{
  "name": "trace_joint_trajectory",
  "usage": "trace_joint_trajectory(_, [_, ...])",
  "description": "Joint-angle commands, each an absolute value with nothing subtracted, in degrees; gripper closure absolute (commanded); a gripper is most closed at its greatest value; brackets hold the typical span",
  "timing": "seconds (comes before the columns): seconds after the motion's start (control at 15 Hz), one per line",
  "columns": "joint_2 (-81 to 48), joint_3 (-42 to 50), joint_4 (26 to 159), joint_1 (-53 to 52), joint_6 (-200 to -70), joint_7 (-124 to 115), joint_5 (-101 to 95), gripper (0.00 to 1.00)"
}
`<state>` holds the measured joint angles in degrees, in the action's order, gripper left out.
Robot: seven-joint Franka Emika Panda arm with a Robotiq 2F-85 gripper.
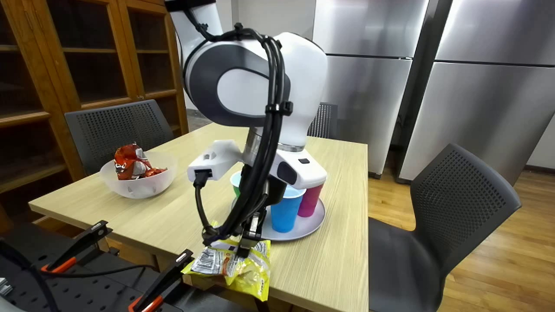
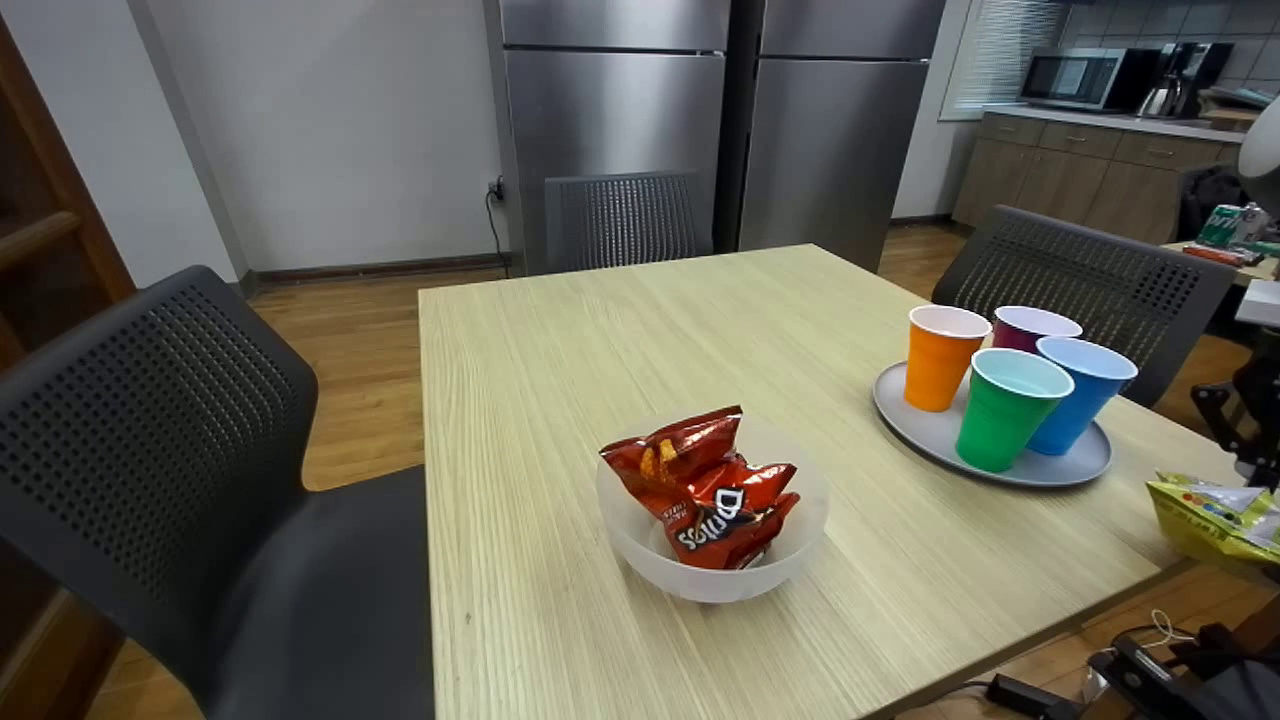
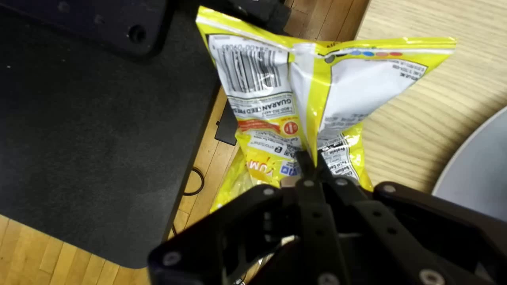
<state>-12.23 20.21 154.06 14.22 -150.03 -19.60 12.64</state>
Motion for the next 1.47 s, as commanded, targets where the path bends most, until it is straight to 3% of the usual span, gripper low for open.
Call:
trace_joint_trajectory(0.0, [-6.7,19.38,158.19,12.75,-151.69,-20.34,11.17,1.0])
trace_joint_trajectory(1.4, [0.61,15.58,159.03,11.52,-151.08,-19.24,12.27,1.0])
